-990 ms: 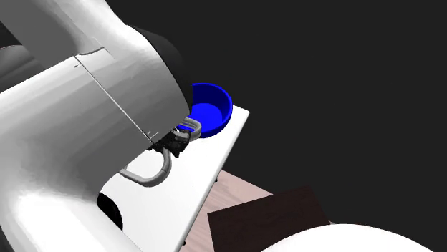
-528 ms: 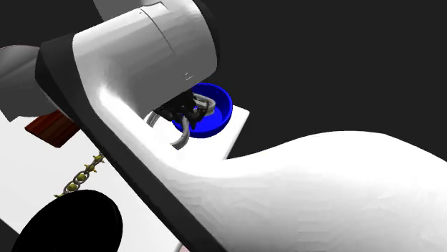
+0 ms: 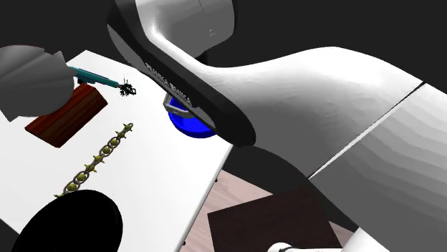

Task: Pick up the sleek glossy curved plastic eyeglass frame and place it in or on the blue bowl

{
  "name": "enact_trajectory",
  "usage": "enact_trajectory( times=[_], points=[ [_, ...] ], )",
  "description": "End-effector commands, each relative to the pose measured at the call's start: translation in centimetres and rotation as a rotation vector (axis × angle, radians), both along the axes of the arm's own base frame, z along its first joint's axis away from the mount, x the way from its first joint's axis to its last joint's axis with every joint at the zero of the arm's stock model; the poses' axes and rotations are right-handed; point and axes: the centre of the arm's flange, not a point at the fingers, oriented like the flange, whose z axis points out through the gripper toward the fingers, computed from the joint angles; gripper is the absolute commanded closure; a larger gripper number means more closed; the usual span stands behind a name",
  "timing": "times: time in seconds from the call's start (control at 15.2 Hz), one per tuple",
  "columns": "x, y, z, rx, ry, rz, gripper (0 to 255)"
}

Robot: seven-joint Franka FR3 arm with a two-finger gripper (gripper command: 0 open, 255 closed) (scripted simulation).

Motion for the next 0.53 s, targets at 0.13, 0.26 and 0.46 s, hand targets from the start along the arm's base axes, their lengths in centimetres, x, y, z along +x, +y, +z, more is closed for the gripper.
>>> enact_trajectory(
  times=[0.13, 0.26, 0.46],
  points=[
    [0.5, -0.7, -2.1, -0.001, -0.001, 0.001, 255],
    [0.5, -0.7, -3.1, -0.001, -0.001, 0.001, 255],
    [0.5, -0.7, -4.7, -0.001, -0.001, 0.001, 255]
  ],
)
